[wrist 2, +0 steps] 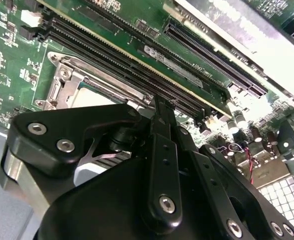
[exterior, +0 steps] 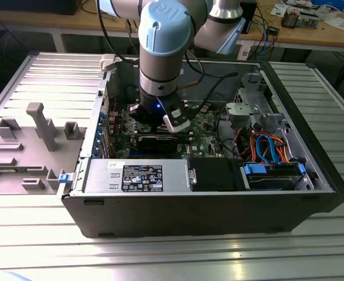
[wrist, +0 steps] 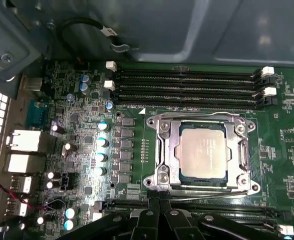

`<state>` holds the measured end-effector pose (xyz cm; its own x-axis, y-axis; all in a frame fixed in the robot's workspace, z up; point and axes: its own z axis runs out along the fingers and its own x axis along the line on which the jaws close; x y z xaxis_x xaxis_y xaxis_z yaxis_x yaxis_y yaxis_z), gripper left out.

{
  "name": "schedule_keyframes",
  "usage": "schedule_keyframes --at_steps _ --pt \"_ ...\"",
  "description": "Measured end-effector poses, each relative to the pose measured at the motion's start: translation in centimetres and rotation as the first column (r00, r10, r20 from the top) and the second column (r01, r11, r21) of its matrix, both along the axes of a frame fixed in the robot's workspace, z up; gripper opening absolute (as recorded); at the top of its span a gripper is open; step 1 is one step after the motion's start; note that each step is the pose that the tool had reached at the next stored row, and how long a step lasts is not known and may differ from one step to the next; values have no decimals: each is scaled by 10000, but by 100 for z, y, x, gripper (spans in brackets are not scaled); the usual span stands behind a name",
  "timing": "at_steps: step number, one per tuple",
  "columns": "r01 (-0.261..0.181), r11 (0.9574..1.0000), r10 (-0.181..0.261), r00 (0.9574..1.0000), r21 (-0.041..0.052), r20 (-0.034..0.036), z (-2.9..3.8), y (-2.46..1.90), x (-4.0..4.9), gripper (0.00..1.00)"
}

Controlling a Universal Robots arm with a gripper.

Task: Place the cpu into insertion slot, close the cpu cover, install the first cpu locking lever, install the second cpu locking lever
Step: 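Install the second cpu locking lever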

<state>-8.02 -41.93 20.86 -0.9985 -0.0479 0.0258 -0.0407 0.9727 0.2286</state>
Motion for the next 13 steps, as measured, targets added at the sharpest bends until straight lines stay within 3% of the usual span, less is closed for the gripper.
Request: schedule_keyframes --at_steps 2,7,13 --pt "1 10000 -1 10000 59 -1 -10 0 -10 11" --pt "1 9995 -1 10000 322 0 -42 0 -25 11" --pt "1 9989 -1 10000 461 0 -75 0 -35 11"
